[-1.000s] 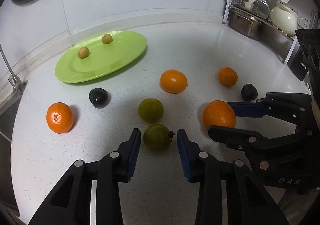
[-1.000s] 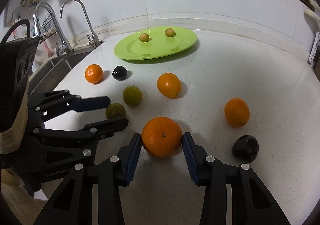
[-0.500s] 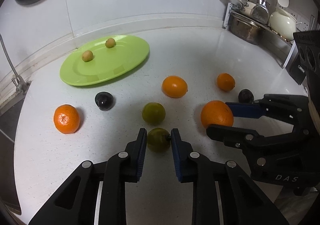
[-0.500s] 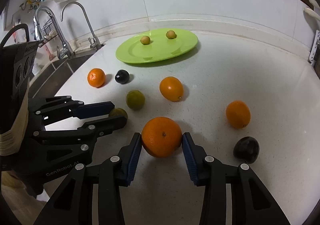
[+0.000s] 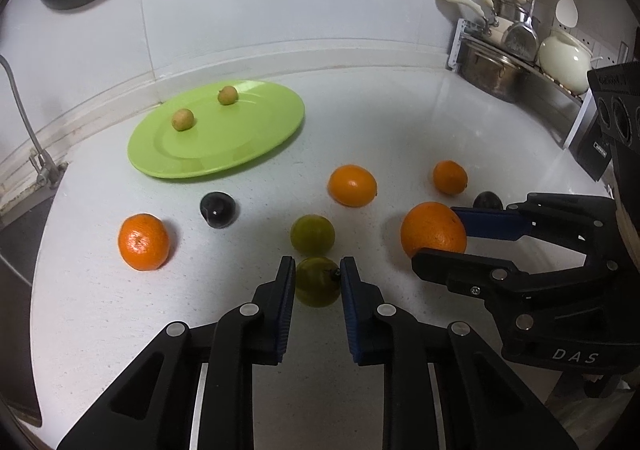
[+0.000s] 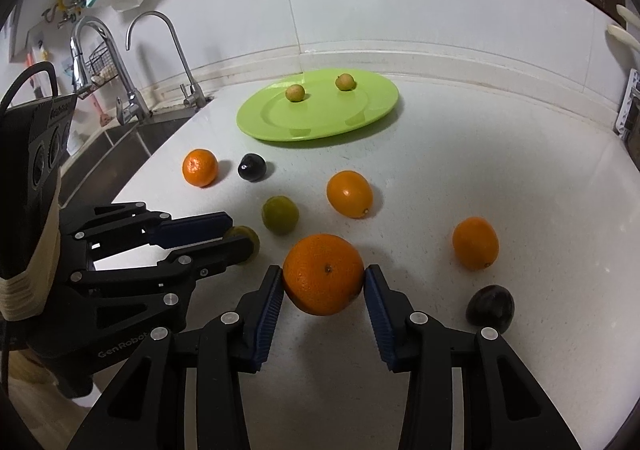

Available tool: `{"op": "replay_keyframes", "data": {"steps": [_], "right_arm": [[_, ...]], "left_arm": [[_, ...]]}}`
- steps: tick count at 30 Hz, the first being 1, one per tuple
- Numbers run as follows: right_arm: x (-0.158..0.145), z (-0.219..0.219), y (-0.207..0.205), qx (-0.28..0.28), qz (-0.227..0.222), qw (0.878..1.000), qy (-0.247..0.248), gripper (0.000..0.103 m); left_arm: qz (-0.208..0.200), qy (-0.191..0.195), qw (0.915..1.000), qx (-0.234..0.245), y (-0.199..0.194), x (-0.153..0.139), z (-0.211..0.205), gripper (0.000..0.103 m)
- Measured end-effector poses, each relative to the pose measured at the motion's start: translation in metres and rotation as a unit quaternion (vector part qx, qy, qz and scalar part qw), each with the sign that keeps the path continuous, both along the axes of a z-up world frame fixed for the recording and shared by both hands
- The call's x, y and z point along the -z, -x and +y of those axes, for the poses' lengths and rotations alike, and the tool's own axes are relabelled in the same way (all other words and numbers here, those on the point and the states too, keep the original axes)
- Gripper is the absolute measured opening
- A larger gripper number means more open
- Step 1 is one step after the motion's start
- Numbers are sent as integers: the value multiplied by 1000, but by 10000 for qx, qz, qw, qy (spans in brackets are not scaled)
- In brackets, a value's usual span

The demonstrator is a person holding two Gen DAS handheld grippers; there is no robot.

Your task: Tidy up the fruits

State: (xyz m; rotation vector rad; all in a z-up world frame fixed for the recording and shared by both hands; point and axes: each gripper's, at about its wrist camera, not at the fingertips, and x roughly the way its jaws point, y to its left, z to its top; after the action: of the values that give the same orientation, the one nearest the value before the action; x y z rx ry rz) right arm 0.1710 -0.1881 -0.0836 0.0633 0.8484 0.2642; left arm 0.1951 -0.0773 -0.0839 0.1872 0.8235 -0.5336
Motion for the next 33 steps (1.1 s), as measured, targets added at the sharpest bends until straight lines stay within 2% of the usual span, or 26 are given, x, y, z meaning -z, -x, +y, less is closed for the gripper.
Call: {"op": "replay_keyframes", "data": {"steps": [16,26,33], "right_arm": [[-42,11,-13,-124,-592,9982,12,42],[-68,20,-35,-136,-931,9956,-42,42],[-82,27,-54,-144,-1024,9946,-89,42]], "left_arm": [[-650,141,9973,-298,-7,-47,19,23],[-1013,153,9937,-444,-24,-71,35,22],[-1125,115,9926,-436,-43,-85,41,20]]}}
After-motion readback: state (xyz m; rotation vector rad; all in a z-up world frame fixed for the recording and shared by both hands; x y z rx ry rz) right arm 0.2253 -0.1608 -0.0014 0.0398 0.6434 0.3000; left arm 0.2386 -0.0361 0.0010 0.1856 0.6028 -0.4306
